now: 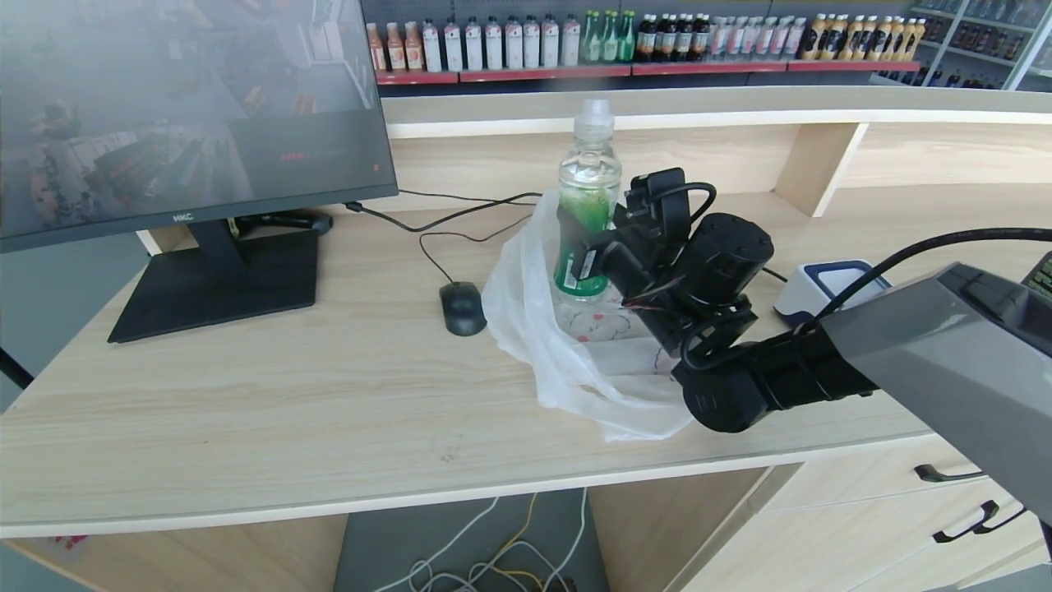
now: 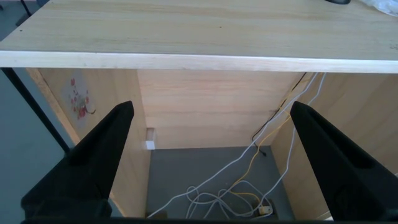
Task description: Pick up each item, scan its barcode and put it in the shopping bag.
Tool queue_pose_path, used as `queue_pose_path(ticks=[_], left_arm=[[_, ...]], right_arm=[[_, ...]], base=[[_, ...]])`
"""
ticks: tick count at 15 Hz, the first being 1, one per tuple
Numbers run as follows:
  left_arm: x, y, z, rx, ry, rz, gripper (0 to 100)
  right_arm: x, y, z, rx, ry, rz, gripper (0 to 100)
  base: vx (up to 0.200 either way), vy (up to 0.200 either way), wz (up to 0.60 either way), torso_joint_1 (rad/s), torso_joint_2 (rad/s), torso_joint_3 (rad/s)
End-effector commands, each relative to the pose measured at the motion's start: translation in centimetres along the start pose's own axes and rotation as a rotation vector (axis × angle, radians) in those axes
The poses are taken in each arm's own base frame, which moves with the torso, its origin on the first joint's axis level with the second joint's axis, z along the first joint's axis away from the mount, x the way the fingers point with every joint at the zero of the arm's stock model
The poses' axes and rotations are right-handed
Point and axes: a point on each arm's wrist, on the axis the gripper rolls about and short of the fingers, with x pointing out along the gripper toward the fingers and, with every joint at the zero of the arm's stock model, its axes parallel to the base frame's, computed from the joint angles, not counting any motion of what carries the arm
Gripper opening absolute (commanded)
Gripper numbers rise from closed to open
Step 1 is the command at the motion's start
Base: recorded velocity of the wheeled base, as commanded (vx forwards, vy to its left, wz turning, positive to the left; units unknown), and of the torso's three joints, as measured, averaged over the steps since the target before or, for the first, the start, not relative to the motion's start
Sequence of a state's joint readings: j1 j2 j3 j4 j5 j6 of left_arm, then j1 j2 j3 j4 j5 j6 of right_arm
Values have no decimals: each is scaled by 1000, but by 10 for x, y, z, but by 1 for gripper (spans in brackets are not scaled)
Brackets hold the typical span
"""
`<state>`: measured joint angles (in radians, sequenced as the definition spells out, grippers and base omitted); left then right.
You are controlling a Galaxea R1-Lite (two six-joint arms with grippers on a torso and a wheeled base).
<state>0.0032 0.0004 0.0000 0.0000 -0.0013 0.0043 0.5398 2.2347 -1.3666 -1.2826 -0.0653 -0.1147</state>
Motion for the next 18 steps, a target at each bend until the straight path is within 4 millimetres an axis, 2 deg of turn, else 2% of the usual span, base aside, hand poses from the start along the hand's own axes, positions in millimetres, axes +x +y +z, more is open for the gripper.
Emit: queue_pose_path(ticks=[1, 7, 12, 18], left_arm=[[0, 0, 0, 0, 0, 0, 100], [0, 0, 0, 0, 0, 0, 100], [0, 0, 0, 0, 0, 0, 100], [0, 0, 0, 0, 0, 0, 100]], right_arm=[[-1, 1, -7, -1, 16, 1, 0], [-3, 3, -12, -3, 20, 5, 0], [-17, 3, -25, 0, 35, 6, 0], [-17, -3, -26, -2, 38, -6, 0]], base=[[0, 0, 0, 0, 0, 0], [0, 0, 0, 0, 0, 0], [0, 0, 0, 0, 0, 0], [0, 0, 0, 0, 0, 0]])
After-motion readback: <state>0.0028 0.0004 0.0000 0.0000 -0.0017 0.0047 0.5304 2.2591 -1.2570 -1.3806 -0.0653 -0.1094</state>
